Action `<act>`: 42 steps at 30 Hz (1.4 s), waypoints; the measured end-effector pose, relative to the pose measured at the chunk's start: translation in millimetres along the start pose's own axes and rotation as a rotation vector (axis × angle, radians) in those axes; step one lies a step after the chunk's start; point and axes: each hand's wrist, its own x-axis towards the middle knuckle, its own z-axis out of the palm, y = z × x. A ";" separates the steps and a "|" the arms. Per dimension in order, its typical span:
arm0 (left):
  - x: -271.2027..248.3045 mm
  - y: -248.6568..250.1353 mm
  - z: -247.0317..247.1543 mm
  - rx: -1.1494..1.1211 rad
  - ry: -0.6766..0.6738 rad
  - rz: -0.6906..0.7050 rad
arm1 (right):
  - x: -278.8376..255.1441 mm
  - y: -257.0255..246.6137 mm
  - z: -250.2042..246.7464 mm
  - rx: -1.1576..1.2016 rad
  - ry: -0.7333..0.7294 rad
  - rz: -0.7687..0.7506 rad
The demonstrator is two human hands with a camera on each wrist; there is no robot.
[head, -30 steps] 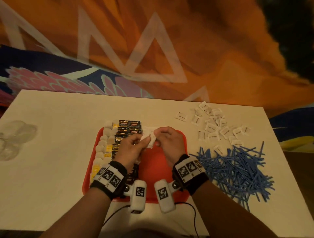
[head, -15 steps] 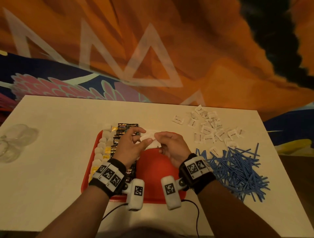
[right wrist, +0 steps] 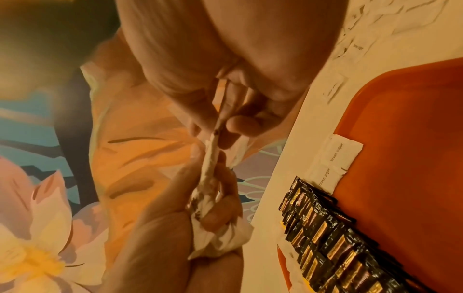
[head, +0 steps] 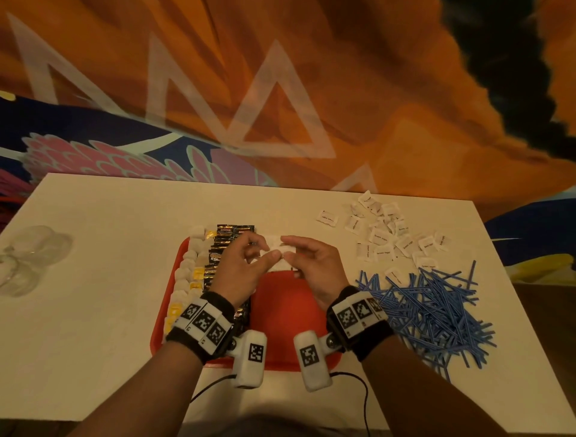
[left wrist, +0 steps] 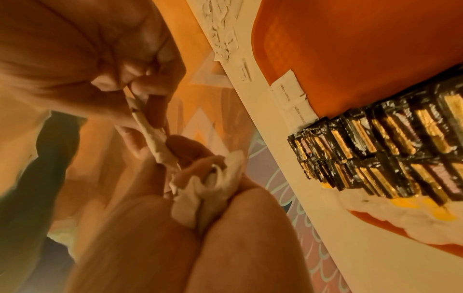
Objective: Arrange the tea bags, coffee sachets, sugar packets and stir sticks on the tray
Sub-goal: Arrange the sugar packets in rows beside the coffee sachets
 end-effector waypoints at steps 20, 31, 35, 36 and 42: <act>6.5 -18.4 -13.9 0.198 -0.021 -0.009 | 19.4 28.2 -0.3 0.039 0.017 0.269; 23.4 -37.4 -32.9 0.260 -0.001 -0.156 | 55.3 49.3 0.0 -0.216 0.053 0.264; 27.5 -48.0 -47.5 0.224 0.066 -0.215 | 83.4 76.0 -7.3 -0.432 0.118 0.289; 27.6 -50.0 -51.1 0.216 0.074 -0.221 | 89.7 82.4 -7.4 -0.467 0.127 0.305; 24.6 -62.6 -74.8 0.163 0.125 -0.284 | 120.7 111.0 6.2 -0.538 0.159 0.384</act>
